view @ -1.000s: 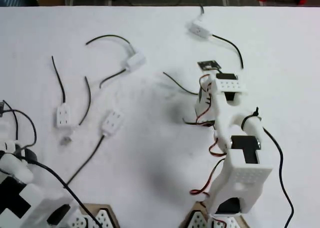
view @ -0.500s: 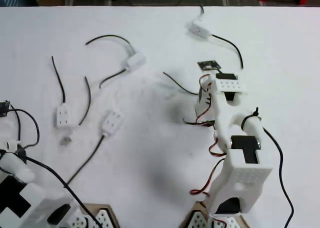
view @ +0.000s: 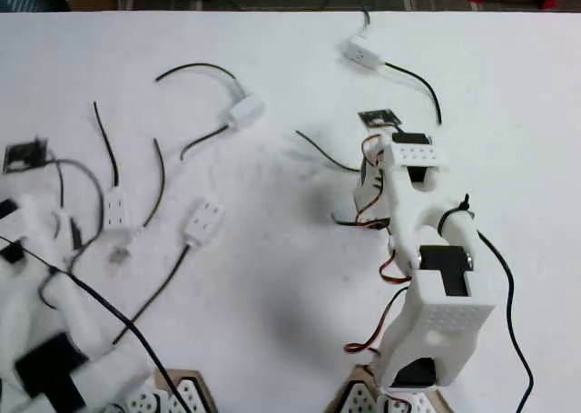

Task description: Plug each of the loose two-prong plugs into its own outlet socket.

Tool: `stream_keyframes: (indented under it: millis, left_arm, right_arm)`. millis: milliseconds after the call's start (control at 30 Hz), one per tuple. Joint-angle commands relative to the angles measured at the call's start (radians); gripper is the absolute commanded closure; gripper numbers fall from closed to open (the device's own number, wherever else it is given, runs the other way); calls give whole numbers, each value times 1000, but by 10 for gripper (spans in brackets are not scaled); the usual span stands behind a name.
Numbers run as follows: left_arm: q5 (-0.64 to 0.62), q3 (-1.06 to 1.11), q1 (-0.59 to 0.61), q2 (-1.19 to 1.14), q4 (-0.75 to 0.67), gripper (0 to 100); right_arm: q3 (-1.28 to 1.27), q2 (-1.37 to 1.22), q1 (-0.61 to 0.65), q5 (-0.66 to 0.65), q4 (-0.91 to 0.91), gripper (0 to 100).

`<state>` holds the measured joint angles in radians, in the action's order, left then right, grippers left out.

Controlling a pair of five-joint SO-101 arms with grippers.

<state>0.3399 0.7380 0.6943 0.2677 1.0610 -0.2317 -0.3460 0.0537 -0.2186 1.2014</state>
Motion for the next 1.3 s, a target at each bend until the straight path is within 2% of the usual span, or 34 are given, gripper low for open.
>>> stream_keyframes:
  millis: [0,167,300,467,533,600,700,800,867,1033,1200,1267]
  left_arm:
    - [-138,-31,-128,249,60,976]
    - [-374,-31,-251,507,68,976]
    - [-546,-31,-318,618,66,976]
    - [-598,-29,-395,618,75,973]
    - [-669,-12,-426,621,81,973]
    - [-829,11,-464,622,80,973]
    - [-1157,40,-555,624,66,975]
    - [-1452,61,-595,624,12,975]
    - [-1545,66,-598,624,-58,975]
    - [-1657,68,-595,624,-195,975]
    - [-1946,68,-591,624,-296,974]
    - [-2018,68,-591,624,-330,974]
  right_arm:
    - [-5,-15,31,0,-24,977]
    - [-5,-15,31,0,-24,977]
    - [-5,-15,31,0,-24,977]
    - [-5,-15,31,0,-24,977]
    - [-5,-15,31,0,-24,977]
    - [-5,-15,31,-2,-24,977]
    - [-5,-15,31,-2,-24,977]
    - [-5,-15,31,0,-22,977]
    - [-5,-15,31,0,-22,977]
    - [-5,-15,31,0,-22,977]
    - [-5,-15,31,0,-22,977]
    - [-5,-15,31,0,-21,977]
